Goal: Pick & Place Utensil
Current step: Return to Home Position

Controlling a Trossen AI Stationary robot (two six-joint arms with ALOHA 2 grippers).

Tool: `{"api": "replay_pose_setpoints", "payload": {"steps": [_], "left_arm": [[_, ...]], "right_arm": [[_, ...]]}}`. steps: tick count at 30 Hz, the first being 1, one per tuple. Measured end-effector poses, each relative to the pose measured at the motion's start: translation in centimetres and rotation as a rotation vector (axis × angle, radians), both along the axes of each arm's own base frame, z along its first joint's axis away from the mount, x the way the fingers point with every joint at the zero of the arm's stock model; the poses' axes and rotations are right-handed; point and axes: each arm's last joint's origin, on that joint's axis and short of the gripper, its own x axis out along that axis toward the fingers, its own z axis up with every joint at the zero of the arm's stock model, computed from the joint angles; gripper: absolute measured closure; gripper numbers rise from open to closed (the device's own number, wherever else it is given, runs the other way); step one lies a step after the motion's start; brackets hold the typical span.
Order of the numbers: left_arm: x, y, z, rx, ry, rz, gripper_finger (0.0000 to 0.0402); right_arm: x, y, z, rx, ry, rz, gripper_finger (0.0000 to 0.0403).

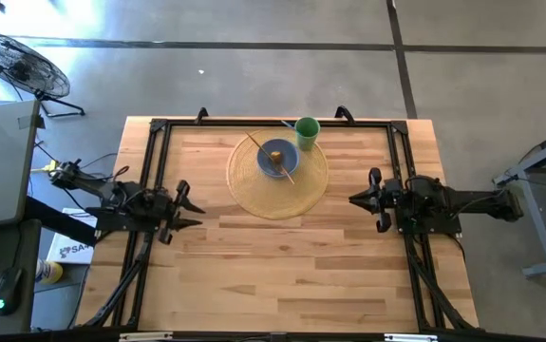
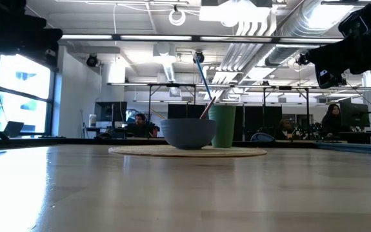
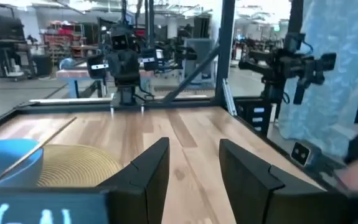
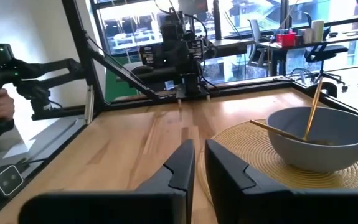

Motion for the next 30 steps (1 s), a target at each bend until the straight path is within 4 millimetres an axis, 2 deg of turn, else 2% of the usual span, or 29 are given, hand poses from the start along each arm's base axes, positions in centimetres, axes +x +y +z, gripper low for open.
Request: {"api": "replay_pose_setpoints", "payload": {"steps": [6, 30], "left_arm": [[-0.01, -0.16, -0.47, 0.046, 0.041, -0.05, 0.0263], [0.05, -0.17, -0.57, 0.043, 0.057, -0.046, 0.0263]], "right_arm": [[0.0, 0.0, 0.0, 0.0, 0.0, 0.0, 0.0366], [0.0, 0.0, -0.02, 0.0, 0.001, 0.0, 0.0371]]}}
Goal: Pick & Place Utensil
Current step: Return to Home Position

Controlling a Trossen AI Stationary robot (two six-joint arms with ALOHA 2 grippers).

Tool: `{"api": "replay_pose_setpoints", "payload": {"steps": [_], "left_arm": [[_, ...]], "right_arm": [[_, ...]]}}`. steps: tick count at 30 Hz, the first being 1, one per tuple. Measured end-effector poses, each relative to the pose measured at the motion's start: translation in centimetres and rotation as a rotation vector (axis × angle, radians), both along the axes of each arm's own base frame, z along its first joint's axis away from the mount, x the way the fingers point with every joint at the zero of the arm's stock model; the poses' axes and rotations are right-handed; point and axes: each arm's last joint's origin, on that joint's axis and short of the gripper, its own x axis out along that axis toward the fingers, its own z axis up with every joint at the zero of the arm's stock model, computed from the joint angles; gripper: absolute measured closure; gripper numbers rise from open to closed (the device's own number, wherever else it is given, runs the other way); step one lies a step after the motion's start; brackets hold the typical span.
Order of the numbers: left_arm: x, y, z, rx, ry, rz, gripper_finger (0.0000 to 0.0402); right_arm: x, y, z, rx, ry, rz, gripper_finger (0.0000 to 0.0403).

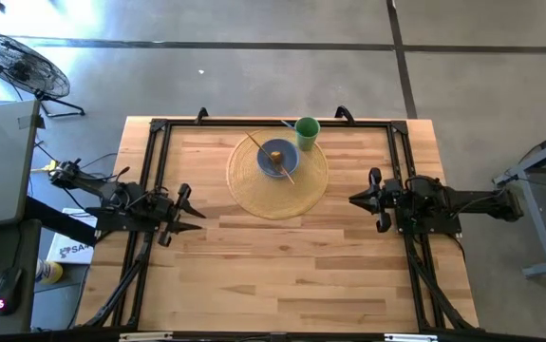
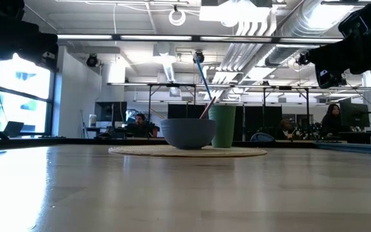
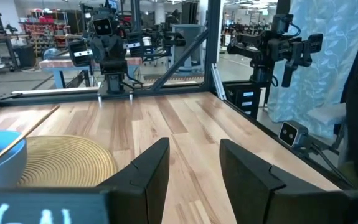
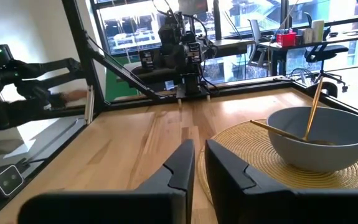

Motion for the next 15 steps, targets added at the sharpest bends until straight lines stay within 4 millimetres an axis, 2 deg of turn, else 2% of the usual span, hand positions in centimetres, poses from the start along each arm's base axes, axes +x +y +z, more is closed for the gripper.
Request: {"api": "replay_pose_setpoints", "payload": {"steps": [15], "left_arm": [[0.31, -0.2, -0.38, 0.016, 0.046, -0.007, 0.0263]], "right_arm": [[0.0, 0.0, -0.02, 0.0, 0.001, 0.0, 0.0371]]}}
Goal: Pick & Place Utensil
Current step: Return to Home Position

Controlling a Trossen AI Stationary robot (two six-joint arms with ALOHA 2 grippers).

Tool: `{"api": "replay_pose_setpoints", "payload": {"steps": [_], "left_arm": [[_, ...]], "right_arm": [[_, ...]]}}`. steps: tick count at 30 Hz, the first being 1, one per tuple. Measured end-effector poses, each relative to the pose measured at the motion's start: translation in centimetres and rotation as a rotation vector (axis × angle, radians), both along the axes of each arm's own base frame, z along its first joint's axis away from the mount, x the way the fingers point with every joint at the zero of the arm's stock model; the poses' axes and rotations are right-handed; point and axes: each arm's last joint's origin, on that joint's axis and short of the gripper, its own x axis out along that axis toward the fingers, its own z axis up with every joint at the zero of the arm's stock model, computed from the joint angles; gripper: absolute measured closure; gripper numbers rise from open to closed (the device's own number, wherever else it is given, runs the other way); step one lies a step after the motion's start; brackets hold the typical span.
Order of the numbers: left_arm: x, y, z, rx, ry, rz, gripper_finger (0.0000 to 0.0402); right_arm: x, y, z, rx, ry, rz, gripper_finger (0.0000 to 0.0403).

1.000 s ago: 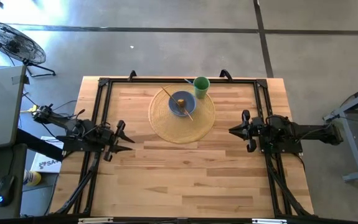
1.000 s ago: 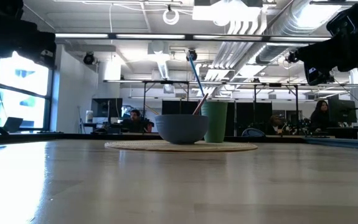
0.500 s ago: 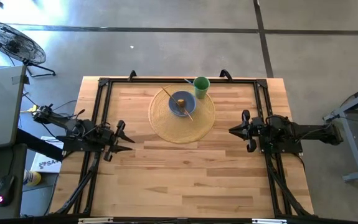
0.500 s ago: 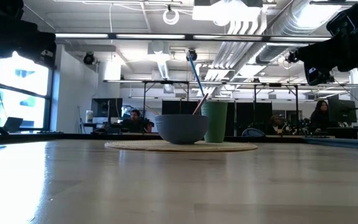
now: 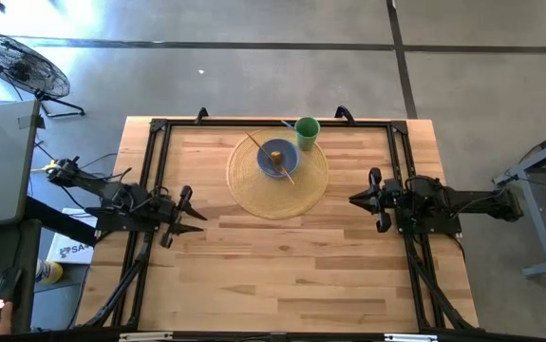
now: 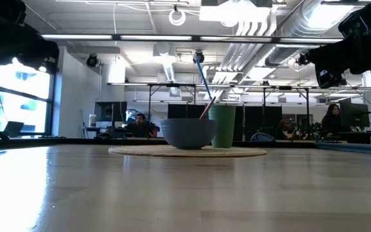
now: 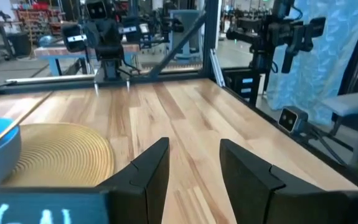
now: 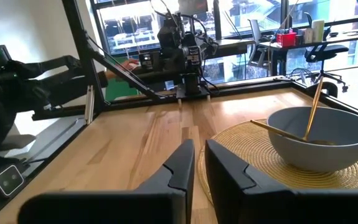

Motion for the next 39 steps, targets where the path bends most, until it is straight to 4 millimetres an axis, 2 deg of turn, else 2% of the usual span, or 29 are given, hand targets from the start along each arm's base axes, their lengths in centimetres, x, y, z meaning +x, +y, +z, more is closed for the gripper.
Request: {"api": "replay_pose_setpoints", "payload": {"steps": [39], "left_arm": [[0.05, -0.02, -0.04, 0.004, 0.005, -0.001, 0.0263]], "right_arm": [[0.0, 0.0, -0.01, 0.0, 0.0, 0.0, 0.037]]}}
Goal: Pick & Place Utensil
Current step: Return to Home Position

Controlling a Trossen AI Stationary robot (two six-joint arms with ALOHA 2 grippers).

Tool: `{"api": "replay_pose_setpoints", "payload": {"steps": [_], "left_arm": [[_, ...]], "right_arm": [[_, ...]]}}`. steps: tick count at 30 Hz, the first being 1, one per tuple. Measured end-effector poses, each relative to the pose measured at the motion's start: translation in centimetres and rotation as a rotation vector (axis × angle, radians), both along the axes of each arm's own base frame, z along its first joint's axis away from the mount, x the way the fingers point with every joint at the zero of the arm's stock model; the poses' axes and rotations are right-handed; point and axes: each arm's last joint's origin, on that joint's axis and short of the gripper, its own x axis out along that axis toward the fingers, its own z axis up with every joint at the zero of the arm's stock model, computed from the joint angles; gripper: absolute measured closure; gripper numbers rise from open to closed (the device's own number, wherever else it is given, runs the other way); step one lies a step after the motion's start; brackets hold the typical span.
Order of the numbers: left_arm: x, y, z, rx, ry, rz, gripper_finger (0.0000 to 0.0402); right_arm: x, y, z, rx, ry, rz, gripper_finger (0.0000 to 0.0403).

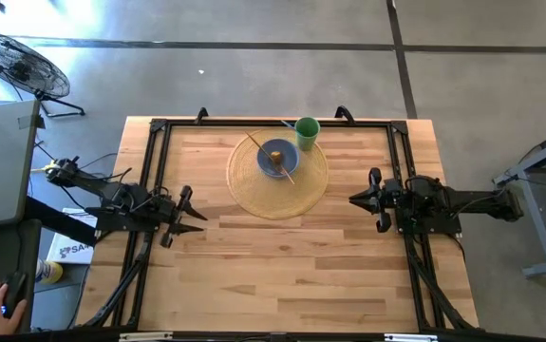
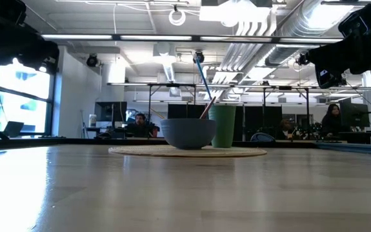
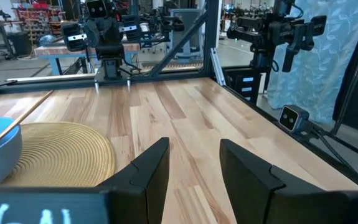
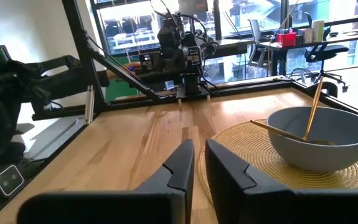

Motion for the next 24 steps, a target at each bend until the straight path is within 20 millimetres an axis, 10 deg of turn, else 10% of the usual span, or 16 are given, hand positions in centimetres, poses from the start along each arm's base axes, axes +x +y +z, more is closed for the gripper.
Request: {"api": "replay_pose_setpoints", "payload": {"steps": [24], "left_arm": [[0.0, 0.0, 0.0, 0.0, 0.0, -0.001, 0.0263]], "right_arm": [[0.0, 0.0, 0.0, 0.0, 0.0, 0.0, 0.037]]}}
